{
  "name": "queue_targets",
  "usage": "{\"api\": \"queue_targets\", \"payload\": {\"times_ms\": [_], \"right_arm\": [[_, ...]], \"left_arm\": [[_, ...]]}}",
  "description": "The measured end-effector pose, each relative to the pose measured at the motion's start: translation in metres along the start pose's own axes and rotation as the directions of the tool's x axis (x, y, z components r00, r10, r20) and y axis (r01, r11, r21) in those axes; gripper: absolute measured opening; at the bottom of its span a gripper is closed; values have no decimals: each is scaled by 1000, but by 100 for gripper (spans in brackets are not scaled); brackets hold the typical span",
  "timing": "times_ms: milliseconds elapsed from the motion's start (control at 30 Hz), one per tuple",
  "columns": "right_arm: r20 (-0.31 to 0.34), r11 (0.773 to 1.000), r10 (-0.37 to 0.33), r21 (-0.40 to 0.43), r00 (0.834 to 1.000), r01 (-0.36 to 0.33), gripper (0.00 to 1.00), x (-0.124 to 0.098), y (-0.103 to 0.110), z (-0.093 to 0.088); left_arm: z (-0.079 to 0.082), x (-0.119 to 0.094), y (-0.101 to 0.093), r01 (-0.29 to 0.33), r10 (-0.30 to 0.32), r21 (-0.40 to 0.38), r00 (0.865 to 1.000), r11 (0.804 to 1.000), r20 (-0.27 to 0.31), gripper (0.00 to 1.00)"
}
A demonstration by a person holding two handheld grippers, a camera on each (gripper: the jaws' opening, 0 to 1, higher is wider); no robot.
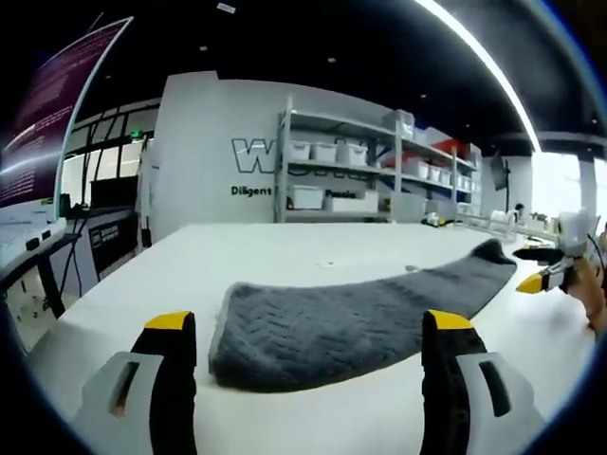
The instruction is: Open the folded towel by lifting each exposed corner and separating the folded layers until the towel lies flat within the target outline without major curled edges
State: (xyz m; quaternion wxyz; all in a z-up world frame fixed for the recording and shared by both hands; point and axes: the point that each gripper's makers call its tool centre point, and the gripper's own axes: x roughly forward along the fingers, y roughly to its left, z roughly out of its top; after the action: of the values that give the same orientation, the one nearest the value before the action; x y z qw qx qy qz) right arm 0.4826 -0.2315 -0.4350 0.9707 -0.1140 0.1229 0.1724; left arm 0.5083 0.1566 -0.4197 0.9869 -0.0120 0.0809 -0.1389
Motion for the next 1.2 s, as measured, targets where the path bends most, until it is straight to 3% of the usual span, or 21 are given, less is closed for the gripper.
{"api": "queue_targets", "payload": {"times_ms": [133, 300, 533, 600, 767, 933, 1200], "right_arm": [[8, 1000, 19, 7, 1000, -19, 99, -2, 3, 2], [37, 999, 32, 20, 999, -33, 99, -6, 7, 7], [50, 998, 59, 13, 997, -60, 98, -6, 14, 11], [53, 998, 63, 12, 997, -64, 97, -6, 15, 11], [46, 997, 78, 4, 996, -78, 97, -4, 20, 10], [39, 997, 82, -7, 996, -82, 95, -7, 24, 6], [17, 995, 94, -15, 995, -94, 94, -8, 31, -2]], "left_arm": [[-4, 3, 7, -10, 10, 0, 1000, 1000, -18, 96], [-9, 6, 21, -39, 42, 67, 998, 997, -52, 94], [-18, 26, 39, -18, 29, 94, 992, 995, -120, 86], [-16, 32, 40, 10, 0, 75, 991, 997, -133, 85], [-16, 51, 51, 20, -3, 98, 986, 995, -170, 80], [-29, 64, 62, 12, -2, 50, 979, 999, -203, 74], [-40, 71, 62, 21, -10, 51, 977, 998, -213, 42]]}}
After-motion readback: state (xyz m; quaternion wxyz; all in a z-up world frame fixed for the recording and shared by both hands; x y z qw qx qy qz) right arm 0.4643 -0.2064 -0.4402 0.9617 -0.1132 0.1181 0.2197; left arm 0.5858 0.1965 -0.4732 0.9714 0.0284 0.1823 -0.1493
